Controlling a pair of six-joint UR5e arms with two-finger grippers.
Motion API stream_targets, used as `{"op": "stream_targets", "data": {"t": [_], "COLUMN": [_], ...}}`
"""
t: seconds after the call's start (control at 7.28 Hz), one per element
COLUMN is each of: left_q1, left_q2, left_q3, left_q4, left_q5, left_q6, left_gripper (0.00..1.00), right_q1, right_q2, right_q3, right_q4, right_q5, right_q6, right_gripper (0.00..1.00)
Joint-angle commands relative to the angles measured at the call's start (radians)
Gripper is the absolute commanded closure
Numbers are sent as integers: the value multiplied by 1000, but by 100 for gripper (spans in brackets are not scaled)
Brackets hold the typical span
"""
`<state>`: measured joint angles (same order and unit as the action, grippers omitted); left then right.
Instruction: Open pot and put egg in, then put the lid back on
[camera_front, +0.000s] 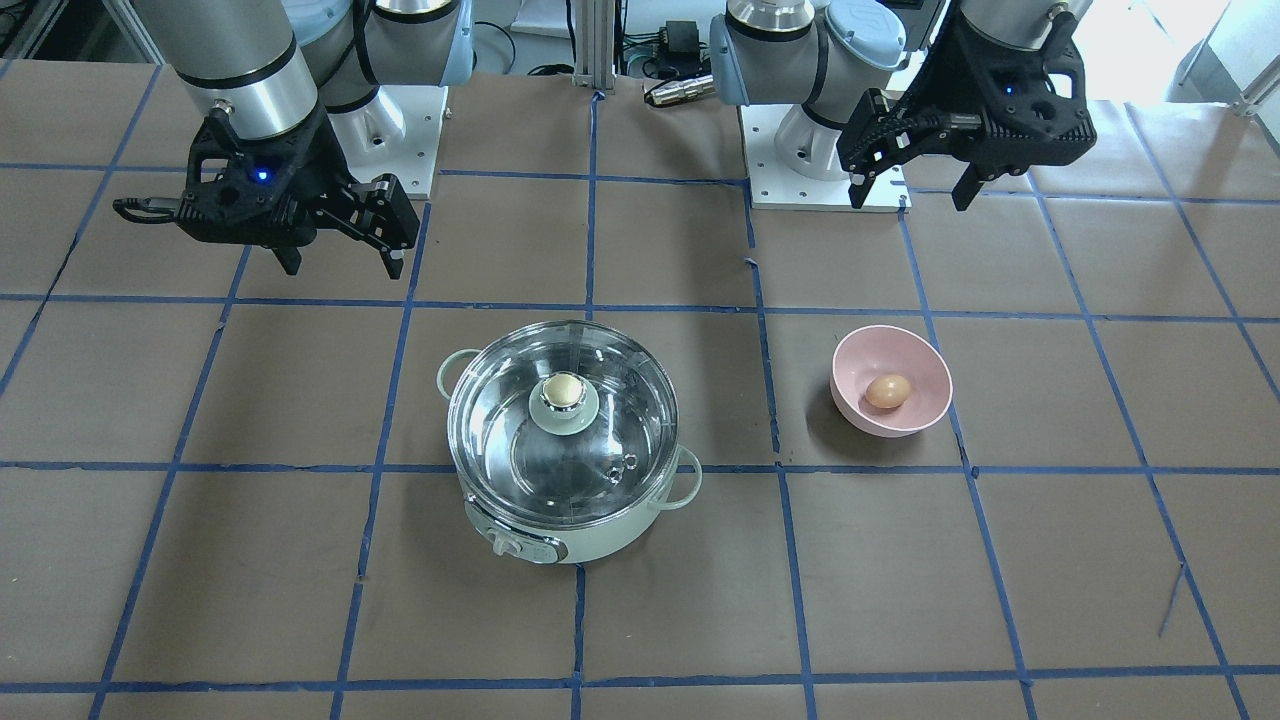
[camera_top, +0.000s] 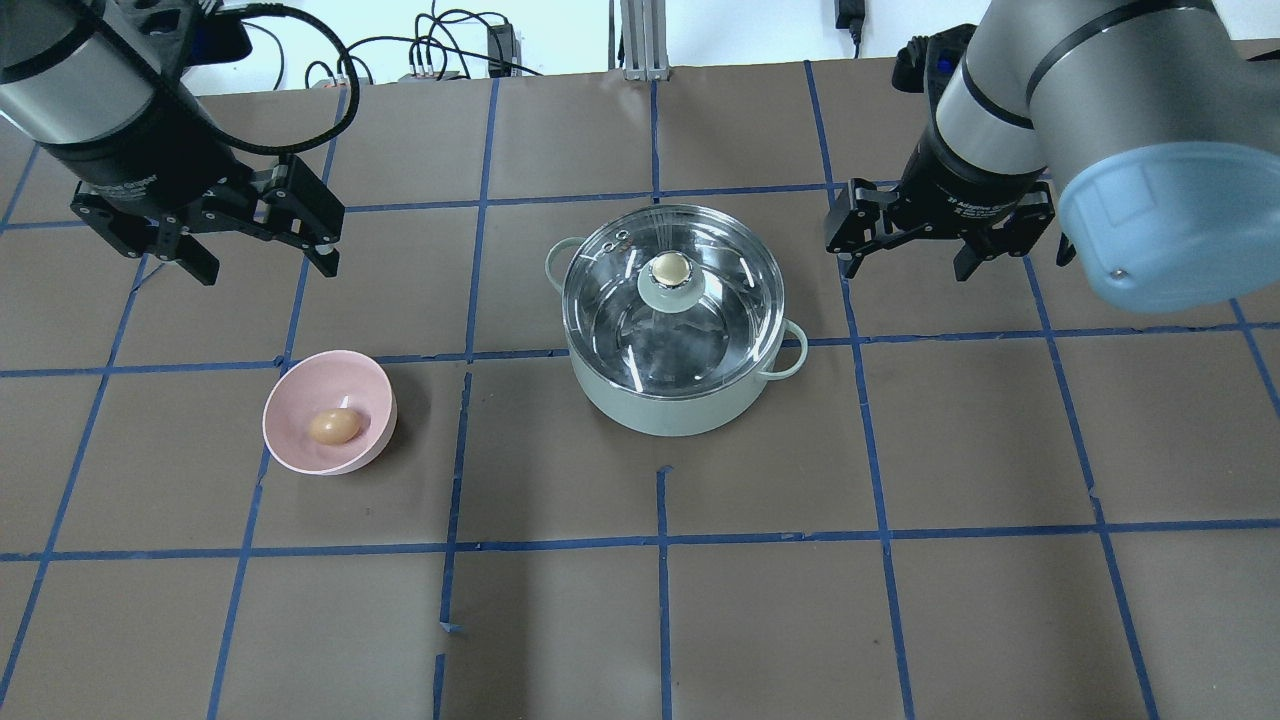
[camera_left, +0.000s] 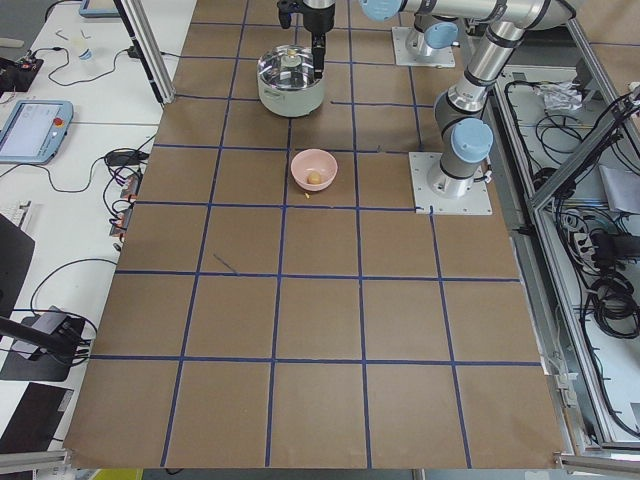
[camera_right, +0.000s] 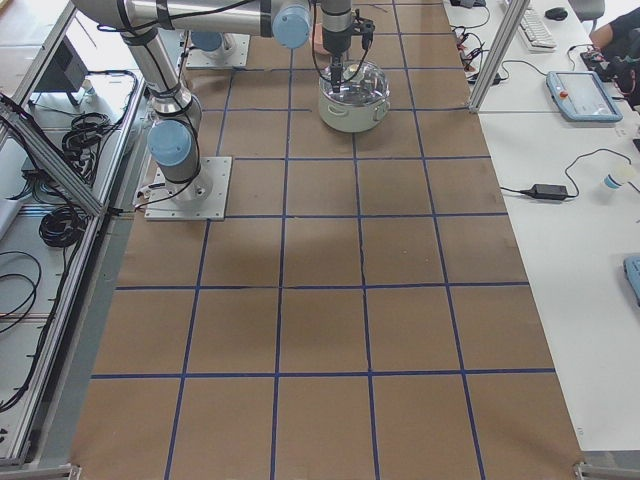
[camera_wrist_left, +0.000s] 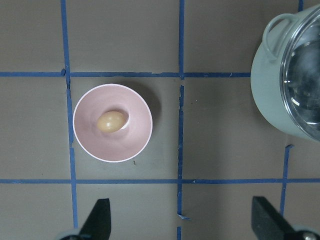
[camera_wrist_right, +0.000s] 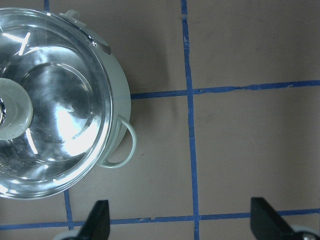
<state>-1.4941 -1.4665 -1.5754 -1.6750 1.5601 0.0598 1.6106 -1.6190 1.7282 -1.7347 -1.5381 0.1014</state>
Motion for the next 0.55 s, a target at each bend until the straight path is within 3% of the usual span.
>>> {"op": "stream_targets", "data": {"t": [0.0, 0.41], "left_q1": [0, 0], "left_q2": [0, 2], "left_q3": [0, -3], "left_q4": [0, -3], "left_q5": [0, 2], "left_q6": [2, 14], "left_gripper": [0, 0], "right_q1": [0, 0], "right_q2": [1, 1], "right_q3": [2, 16], "right_q4": [0, -9], "right_q5": [-2, -7], "right_q6": [0, 0], "right_gripper": [0, 0]}}
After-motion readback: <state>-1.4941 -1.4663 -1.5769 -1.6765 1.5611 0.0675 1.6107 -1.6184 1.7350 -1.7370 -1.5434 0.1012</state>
